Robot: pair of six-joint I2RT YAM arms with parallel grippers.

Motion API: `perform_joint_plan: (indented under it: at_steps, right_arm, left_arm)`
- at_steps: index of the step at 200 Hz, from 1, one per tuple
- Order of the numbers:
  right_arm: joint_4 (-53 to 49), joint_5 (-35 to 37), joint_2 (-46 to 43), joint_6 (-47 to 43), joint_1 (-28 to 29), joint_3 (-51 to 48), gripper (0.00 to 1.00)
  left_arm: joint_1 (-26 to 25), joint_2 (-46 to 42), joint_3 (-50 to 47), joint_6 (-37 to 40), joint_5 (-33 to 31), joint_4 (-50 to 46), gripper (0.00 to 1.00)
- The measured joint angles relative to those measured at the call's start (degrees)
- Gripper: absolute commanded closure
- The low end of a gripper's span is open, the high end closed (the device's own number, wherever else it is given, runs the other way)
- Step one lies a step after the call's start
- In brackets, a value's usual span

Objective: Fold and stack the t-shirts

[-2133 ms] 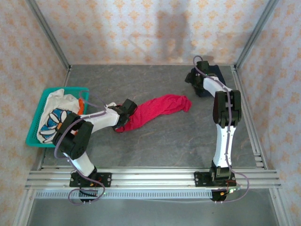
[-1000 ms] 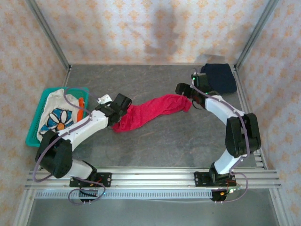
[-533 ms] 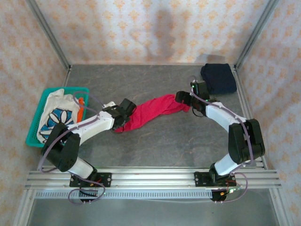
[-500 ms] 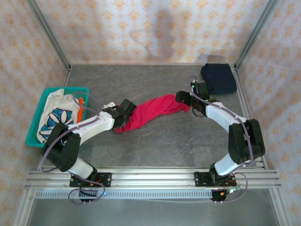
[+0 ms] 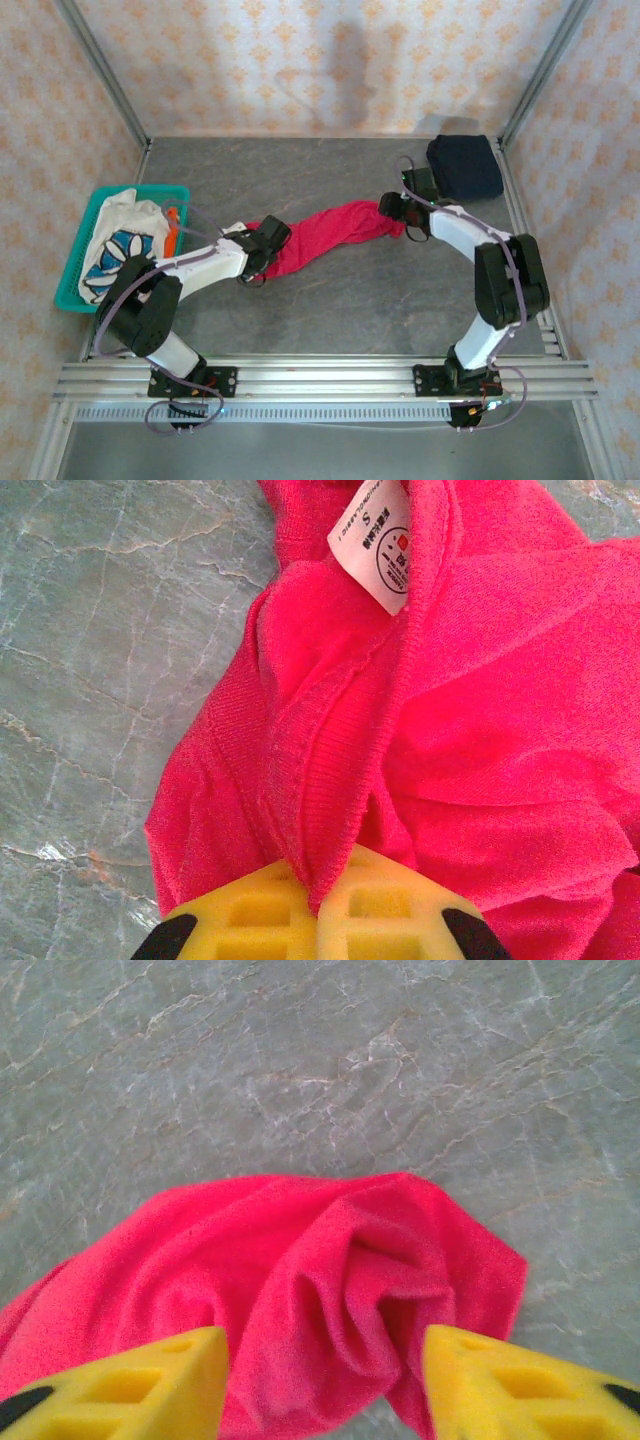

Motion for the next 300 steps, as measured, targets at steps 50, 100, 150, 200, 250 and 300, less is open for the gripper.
perform_joint_plan:
  at_steps: [50,100,150,200,250,300]
  right_arm:
    - [0.09,-1.86,4.02,3.32,0.07,2.71,0.61]
    - [-0.17,-3.30,7.82,4.50,0.15,4.22,0.84]
    - [-1.31,-2.75,8.11,4.70,0.15,5.64,1.00]
    - [-2.03,-0.92,-10.54,4.00,-2.05,5.66,1.00]
    - [-1.62,1.18,-31.74,2.29,-3.98,5.88,1.00]
    - [-1.68,1.70,-43.04,1.92,-3.93,6.01,1.00]
  left_arm:
    - [0.00,0.00,-0.09,-0.02,-0.20,0.00,1.00]
    - [0.00,0.00,-0.11,0.13,-0.20,-0.02,1.00]
    - [0.09,-0.39,0.31,0.22,-0.28,-0.83,1.00]
    - [5.16,-10.08,9.09,4.70,-0.79,-6.75,1.00]
    - [9.84,-23.10,24.96,10.88,-4.42,-12.02,1.00]
    - [10.67,-30.77,31.98,14.62,-7.78,-16.35,1.00]
